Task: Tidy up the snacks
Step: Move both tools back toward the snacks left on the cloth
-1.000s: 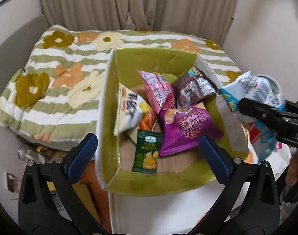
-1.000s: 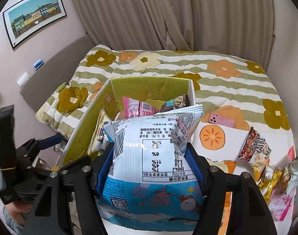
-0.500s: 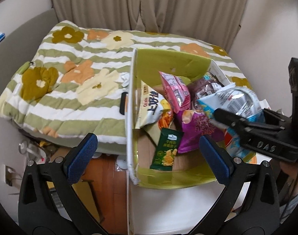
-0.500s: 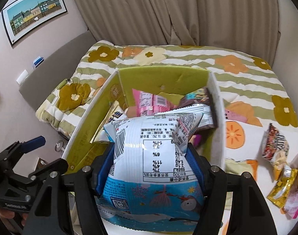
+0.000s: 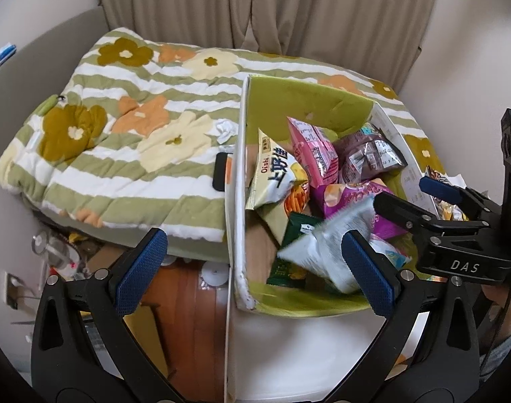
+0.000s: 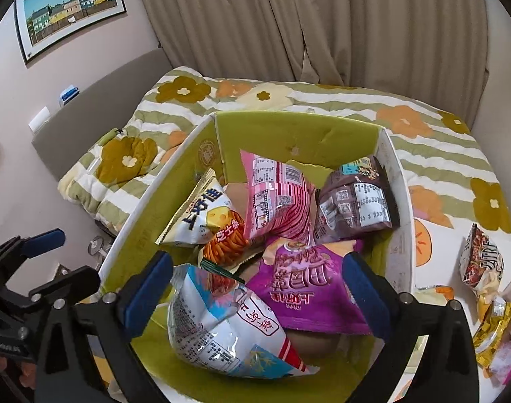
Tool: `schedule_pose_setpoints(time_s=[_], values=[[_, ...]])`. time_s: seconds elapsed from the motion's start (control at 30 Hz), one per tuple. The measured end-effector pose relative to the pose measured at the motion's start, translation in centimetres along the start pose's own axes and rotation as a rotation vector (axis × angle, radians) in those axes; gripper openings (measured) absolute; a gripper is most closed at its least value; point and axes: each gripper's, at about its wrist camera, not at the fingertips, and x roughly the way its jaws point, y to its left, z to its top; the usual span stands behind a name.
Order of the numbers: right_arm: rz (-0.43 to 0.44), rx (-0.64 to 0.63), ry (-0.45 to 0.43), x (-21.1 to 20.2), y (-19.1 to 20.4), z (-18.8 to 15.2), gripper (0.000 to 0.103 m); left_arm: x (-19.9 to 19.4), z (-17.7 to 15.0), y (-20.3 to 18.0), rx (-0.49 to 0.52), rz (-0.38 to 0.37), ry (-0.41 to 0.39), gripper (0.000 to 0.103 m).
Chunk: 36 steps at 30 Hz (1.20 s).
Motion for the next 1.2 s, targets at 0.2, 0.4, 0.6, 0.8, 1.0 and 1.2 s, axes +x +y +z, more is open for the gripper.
schedule_pose_setpoints(time_s=[0.2, 0.4, 0.6, 0.8, 1.0, 1.2], values=[[0.006, 0.011, -0.006, -1.6, -0.9, 0.0, 0.100, -0.7, 0.4, -0.9, 0.000, -0.006, -0.006, 0.103], [-0.001, 0.028, -0.023, -3.7, -1.9, 0.2, 0.100, -1.6, 1.5, -3.1, 0.043, -0.021, -0.047, 0.103], [-0.043, 0.066, -0.073, -6.7, -3.9, 0.0, 0.100, -2.0, 2.7, -6.3, 0.095, -0.097, -0.085, 0.103], [-0.135, 0.152, -0.128, -11.1, -7.3, -0.7, 0.101, -1.8, 4.3, -11.2, 0.191, -0.197, -0.090, 0.103], [-0.277, 0.245, -0.174, -16.2, -12.3, -2.1, 0.101, -1.3, 5.6, -17.8, 0.284, -0.295, -0.090, 0.103], [-0.401, 0.334, -0.194, -19.8, -18.2, -3.9, 0.101, 0.5, 6.2, -25.3, 0.368, -0.363, -0.053, 0.103]])
